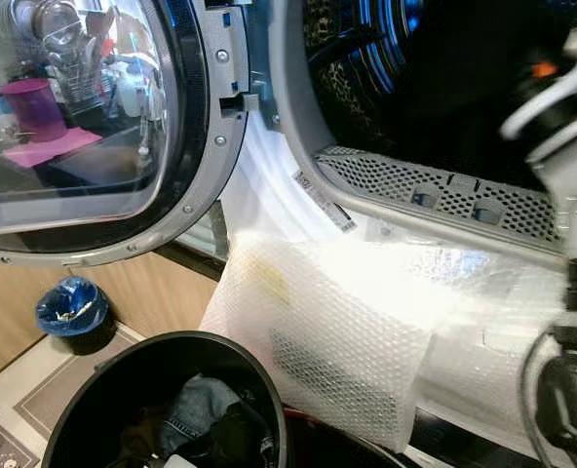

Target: Clothes washing

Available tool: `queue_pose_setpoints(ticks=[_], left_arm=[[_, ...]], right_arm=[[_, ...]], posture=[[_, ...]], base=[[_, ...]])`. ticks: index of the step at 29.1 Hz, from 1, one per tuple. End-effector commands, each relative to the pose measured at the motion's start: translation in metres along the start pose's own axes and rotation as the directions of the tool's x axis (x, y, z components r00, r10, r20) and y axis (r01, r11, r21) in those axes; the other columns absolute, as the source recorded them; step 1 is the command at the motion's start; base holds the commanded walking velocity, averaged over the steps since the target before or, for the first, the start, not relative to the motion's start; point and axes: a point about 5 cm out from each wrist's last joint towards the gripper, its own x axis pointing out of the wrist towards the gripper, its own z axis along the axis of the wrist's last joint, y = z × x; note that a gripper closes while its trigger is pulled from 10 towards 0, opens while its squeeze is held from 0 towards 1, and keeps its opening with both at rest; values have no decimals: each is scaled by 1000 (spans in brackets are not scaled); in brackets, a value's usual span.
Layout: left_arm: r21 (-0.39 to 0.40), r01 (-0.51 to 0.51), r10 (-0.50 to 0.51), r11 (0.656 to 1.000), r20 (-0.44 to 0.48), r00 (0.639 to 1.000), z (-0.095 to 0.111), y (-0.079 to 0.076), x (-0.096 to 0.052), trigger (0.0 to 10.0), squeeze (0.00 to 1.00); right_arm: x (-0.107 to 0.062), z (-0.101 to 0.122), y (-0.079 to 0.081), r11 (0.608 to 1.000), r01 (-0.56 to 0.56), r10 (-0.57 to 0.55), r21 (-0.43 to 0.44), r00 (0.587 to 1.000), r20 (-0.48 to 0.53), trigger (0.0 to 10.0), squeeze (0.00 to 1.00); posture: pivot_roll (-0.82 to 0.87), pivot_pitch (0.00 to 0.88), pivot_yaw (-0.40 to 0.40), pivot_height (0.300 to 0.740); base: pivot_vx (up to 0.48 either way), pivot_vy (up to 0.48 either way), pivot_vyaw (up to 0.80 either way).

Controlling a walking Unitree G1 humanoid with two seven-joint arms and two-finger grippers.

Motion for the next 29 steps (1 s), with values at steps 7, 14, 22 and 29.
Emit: queue_pose_setpoints(ticks=[7, 14, 22, 29], left_arm=[[11, 120, -120, 993, -65, 991, -18, -31, 0, 10000, 0], [-7, 103, -103, 995, -66, 992, -21, -30, -2, 10000, 0], [2, 114, -114, 993, -80, 990, -29, -30, -4, 10000, 0], [12, 119, -118, 993, -84, 989, -30, -28, -5, 10000, 0]], right_arm=[[30, 41, -1, 990, 85, -82, -109, 996, 29, 10000, 1000], [-13, 104, -57, 585, 798, -746, -145, 600, 289, 10000, 1000], [13, 66, -40, 739, 663, -635, -119, 744, 206, 10000, 447], [11, 58, -42, 719, 654, -623, -237, 757, 199, 10000, 0]], posture=[[-56, 92, 39, 740], [-54, 113, 28, 740], [-62, 132, 48, 740], [-66, 140, 61, 740]], base=[[0, 0, 0], [0, 0, 0], [0, 0, 0], [0, 0, 0]])
